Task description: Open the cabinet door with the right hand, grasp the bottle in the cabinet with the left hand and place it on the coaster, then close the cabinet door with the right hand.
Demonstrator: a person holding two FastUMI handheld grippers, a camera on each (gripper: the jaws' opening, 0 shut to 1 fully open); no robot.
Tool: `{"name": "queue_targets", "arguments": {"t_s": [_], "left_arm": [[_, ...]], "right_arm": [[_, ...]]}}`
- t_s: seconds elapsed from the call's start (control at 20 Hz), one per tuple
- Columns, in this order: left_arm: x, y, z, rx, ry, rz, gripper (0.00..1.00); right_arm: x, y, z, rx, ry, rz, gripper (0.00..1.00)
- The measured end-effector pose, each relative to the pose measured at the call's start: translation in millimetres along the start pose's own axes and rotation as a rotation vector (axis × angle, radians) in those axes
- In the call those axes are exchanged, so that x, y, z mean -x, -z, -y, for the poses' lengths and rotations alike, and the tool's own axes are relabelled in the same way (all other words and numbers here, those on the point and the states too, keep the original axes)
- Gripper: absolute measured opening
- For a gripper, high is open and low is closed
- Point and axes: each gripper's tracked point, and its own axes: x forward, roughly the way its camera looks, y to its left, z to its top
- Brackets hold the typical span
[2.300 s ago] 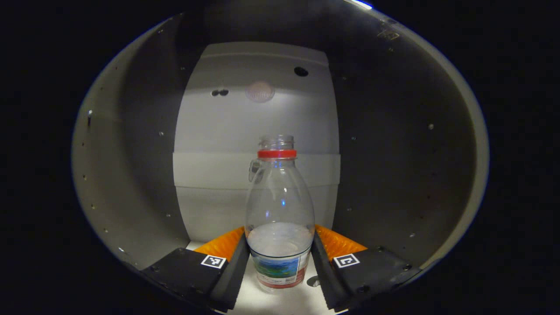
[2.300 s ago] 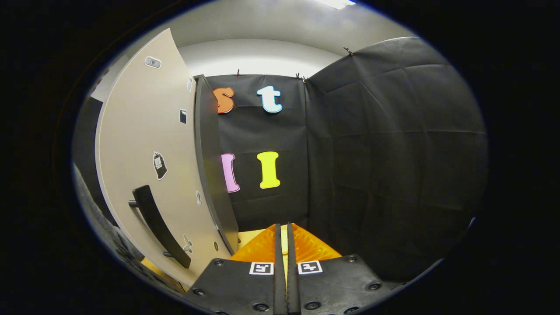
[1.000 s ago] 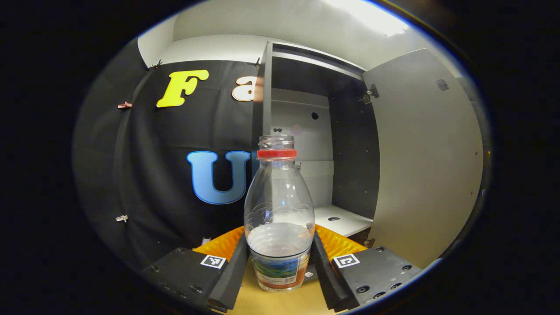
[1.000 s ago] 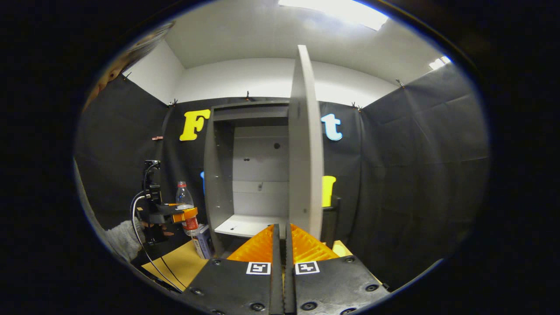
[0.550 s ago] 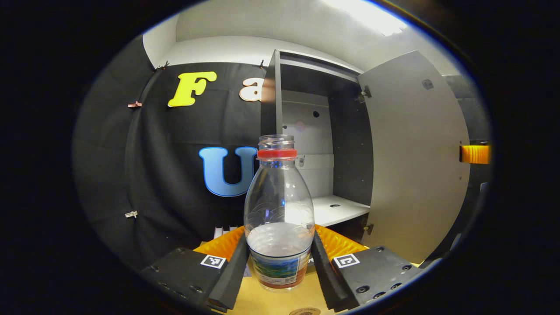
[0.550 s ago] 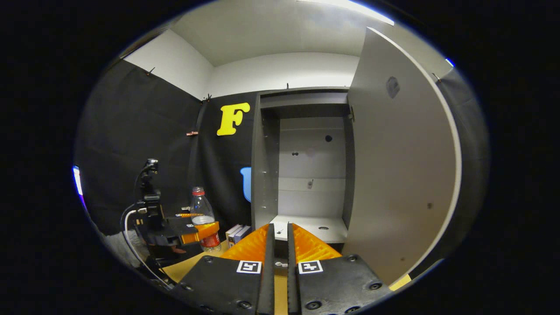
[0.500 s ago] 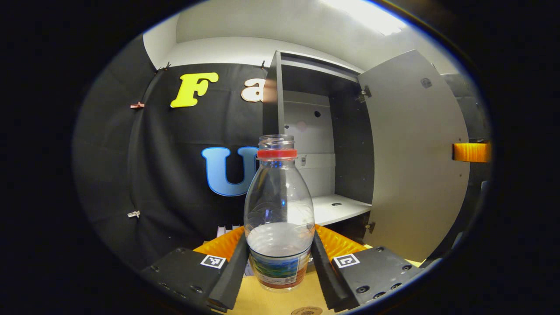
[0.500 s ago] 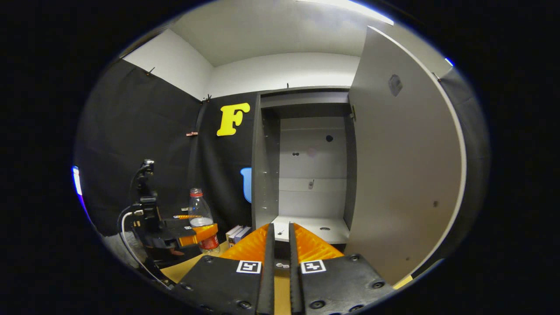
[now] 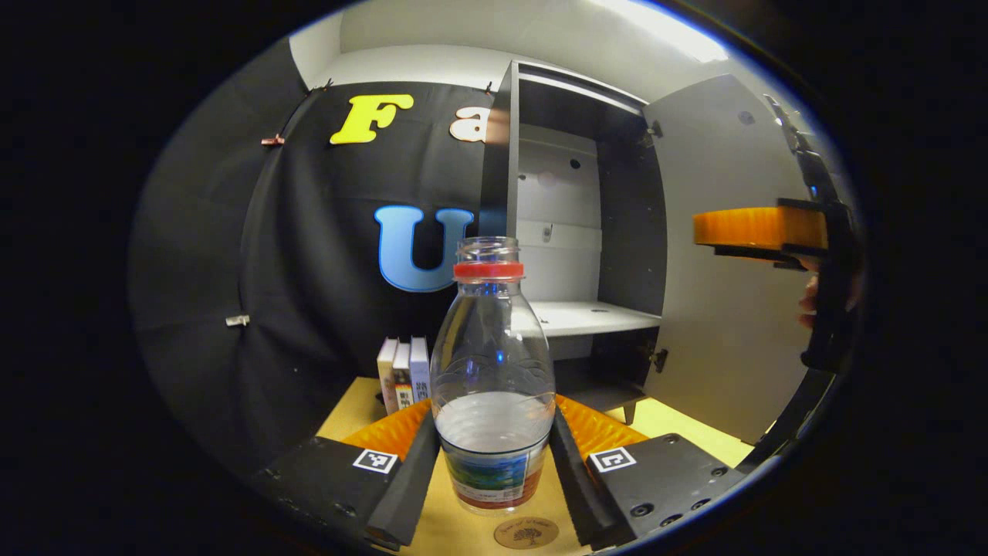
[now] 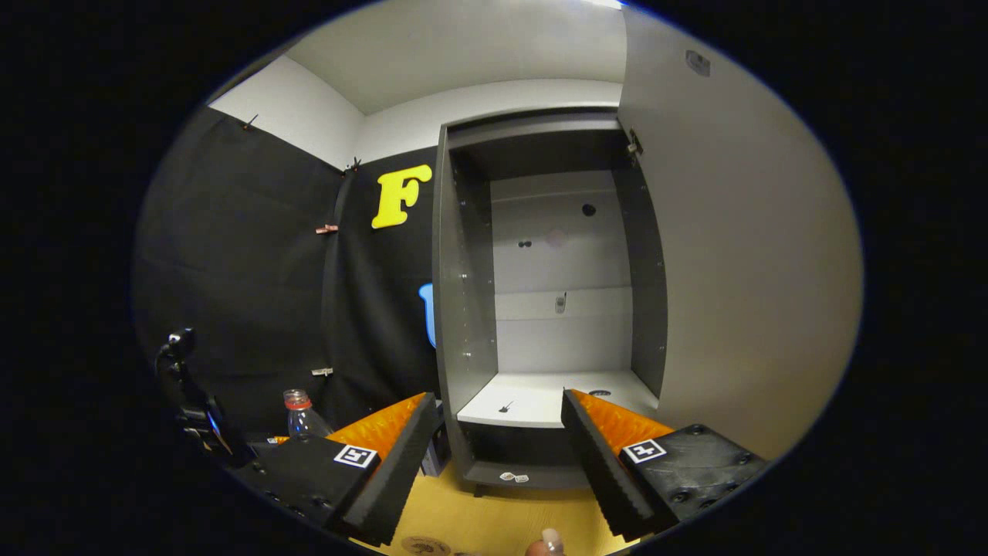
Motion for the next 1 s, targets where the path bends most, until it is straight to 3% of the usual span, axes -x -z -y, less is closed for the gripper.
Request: {"name": "queue_targets", "arguments": {"t_s": [0.2,0.55,1.0], "left_arm": [[-9.8,68.1,13.9,0.004,0.009,-0.012,0.75],[-16.9,158.9,40.3,-0.016,0.039,-0.044,0.76],[-18.2,194.2,45.3,-0.042,0.039,-0.068,0.77]], "right_arm": [[-21.9,46.5,6.4,-0.028,-0.033,0.036,0.99],[-28.4,126.7,29.7,-0.138,-0.008,-0.07,0.98],[-23.5,155.9,28.2,-0.102,-0.036,-0.16,0.98]]}}
